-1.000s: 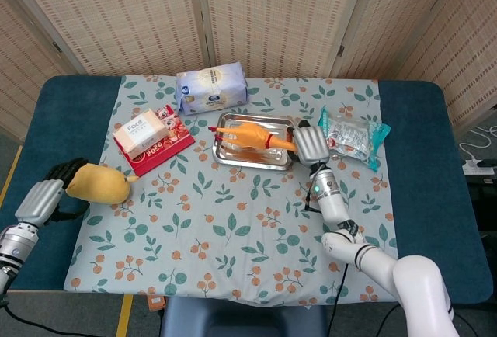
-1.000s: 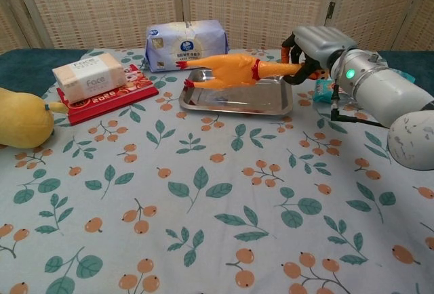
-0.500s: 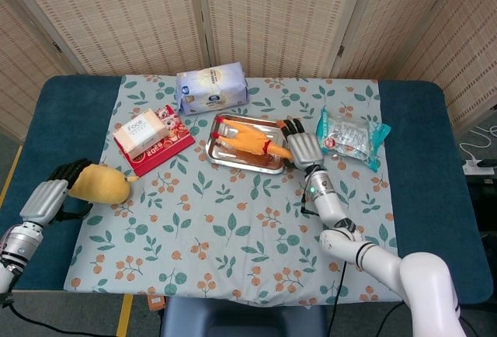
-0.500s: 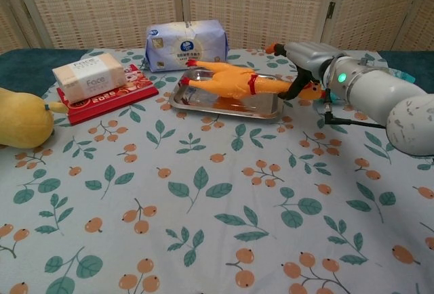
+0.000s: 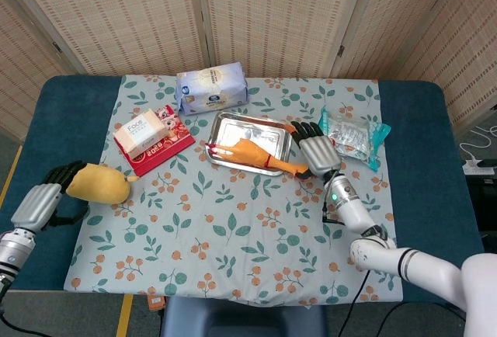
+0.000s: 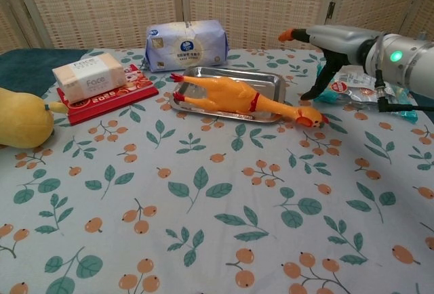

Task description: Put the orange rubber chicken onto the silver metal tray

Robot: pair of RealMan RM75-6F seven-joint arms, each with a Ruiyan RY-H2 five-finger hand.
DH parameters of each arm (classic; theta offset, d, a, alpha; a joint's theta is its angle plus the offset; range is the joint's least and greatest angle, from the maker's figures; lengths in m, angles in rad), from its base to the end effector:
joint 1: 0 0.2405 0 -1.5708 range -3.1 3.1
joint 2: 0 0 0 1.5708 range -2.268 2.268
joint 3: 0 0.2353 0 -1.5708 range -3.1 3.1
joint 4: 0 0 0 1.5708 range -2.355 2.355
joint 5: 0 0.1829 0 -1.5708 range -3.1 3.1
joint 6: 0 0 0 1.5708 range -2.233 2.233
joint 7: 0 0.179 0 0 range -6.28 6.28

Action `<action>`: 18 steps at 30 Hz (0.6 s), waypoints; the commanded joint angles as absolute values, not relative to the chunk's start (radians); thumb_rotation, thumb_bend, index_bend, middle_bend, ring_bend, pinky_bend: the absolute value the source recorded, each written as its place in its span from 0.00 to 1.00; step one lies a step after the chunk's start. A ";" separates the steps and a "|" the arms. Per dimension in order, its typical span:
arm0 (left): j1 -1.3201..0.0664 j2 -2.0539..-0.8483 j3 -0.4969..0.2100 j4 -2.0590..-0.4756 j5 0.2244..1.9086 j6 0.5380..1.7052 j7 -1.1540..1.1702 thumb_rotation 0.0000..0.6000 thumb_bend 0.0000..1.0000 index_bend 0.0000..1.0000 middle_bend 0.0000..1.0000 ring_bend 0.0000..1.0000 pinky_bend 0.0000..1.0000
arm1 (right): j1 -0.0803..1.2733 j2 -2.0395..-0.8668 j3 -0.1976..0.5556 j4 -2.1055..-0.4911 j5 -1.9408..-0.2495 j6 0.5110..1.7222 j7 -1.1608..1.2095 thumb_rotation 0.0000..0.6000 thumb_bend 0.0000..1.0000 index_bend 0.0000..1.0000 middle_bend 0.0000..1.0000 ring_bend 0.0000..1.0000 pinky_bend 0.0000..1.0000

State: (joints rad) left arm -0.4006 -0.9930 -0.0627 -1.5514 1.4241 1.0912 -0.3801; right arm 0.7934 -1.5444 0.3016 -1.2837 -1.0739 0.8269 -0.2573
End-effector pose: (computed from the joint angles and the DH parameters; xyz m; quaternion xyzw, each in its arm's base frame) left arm -0.2638 0.3000 0.1712 -0.6320 -0.4812 -0.3893 0.4664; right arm -0.1350 -0.4108 0.0235 0.7133 -0.3883 0.3713 0.4501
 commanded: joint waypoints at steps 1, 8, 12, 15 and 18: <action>-0.316 -0.949 -0.036 -1.605 1.447 1.214 -0.327 1.00 0.34 0.00 0.00 0.00 0.00 | 0.616 -1.386 0.187 -1.516 -1.258 1.062 -0.221 1.00 0.06 0.00 0.00 0.00 0.00; -0.135 -1.072 -0.035 -1.487 1.482 1.564 -0.198 1.00 0.35 0.00 0.00 0.00 0.00 | 0.313 -1.243 -0.034 -1.698 -1.510 1.490 -0.382 1.00 0.06 0.00 0.00 0.00 0.00; -0.067 -1.121 -0.040 -1.405 1.479 1.669 -0.197 1.00 0.36 0.00 0.00 0.00 0.00 | 0.160 -1.285 -0.095 -1.584 -1.539 1.653 -0.342 1.00 0.06 0.00 0.00 0.00 0.00; -0.045 -1.098 -0.030 -1.428 1.477 1.669 -0.208 1.00 0.37 0.00 0.00 0.00 0.00 | 0.112 -1.297 -0.102 -1.508 -1.523 1.670 -0.239 1.00 0.06 0.00 0.00 0.00 0.00; -0.047 -1.085 -0.017 -1.460 1.495 1.649 -0.175 1.00 0.37 0.00 0.00 0.00 0.00 | 0.102 -1.274 -0.097 -1.497 -1.519 1.656 -0.199 1.00 0.06 0.00 0.00 0.00 0.00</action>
